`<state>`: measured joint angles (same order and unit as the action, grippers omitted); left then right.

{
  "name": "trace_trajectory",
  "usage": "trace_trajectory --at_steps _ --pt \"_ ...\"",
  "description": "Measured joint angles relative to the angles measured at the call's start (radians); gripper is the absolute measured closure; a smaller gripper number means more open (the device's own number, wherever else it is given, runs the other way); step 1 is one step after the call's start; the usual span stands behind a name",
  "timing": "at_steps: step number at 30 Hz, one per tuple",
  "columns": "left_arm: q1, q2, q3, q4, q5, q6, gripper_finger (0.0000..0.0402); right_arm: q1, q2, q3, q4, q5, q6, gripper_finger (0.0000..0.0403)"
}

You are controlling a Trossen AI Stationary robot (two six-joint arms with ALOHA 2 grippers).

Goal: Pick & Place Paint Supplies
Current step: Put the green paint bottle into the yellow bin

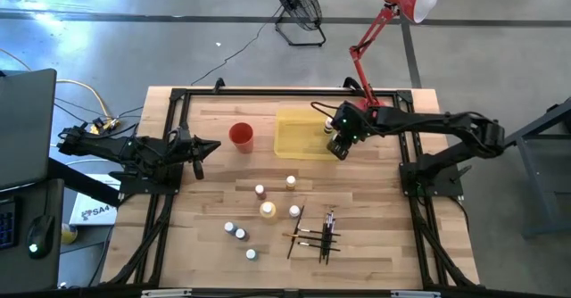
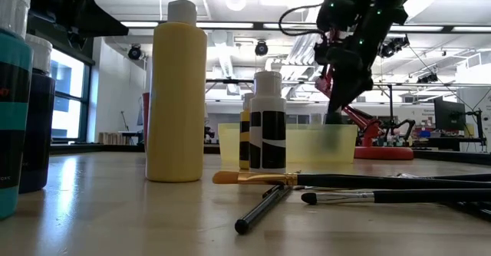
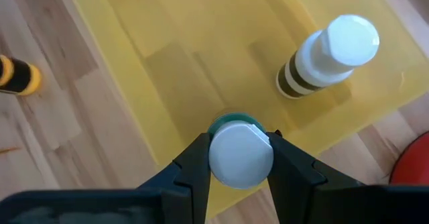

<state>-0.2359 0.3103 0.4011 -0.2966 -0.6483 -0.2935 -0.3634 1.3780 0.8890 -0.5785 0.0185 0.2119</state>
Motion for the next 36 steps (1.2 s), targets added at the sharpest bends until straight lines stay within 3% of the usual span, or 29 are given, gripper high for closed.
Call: trace_trajectory --at_steps 11,36 --pt "0.000 0.000 0.000 -0.004 0.000 0.000 0.0402 -0.005 0.061 0.117 -0.095 0.009 -0.023 0.0293" --pt "0.000 0.000 0.000 -0.026 0.000 0.000 0.0402 0.031 0.147 0.121 -0.107 -0.020 0.031 0.0292"
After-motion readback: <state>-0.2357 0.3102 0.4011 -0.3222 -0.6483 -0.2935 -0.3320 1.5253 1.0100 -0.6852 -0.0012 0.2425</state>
